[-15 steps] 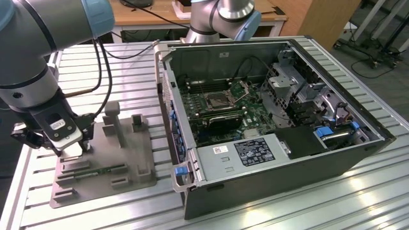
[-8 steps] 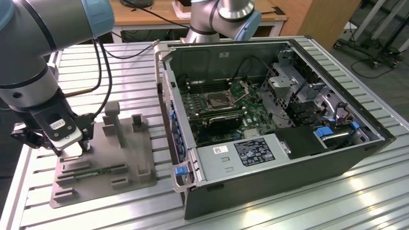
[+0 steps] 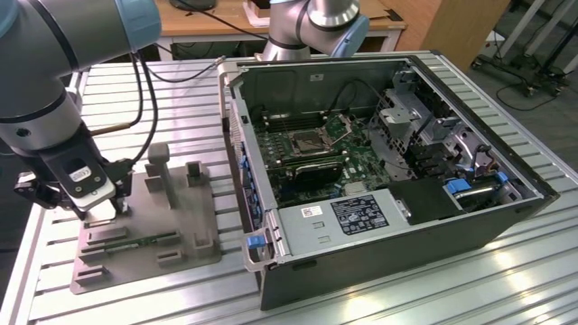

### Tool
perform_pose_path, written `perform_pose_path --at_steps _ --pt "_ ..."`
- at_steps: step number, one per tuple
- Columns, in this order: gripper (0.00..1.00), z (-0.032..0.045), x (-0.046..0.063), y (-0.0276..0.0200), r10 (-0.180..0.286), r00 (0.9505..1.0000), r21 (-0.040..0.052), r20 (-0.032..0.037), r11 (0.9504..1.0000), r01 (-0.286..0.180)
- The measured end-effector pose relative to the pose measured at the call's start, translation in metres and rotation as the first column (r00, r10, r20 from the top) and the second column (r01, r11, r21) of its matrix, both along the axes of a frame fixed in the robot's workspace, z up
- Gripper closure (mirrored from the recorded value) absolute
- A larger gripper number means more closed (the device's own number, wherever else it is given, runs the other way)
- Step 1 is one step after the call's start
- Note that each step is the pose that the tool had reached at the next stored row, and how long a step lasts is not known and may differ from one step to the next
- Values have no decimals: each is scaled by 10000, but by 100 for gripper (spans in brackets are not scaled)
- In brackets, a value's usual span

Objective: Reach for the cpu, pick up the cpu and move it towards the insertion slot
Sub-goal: 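Pick up the cpu and move it towards the insertion slot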

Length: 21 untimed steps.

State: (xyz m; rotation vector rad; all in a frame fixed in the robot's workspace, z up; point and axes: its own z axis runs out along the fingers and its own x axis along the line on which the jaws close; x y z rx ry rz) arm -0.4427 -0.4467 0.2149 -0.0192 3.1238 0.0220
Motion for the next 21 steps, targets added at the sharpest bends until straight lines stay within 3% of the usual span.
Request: perform_pose_path --at_steps 11,21 --pt "45 128 0 0 0 10000 1 2 10000 0" --pt "45 139 0 0 1 10000 1 1 10000 -1"
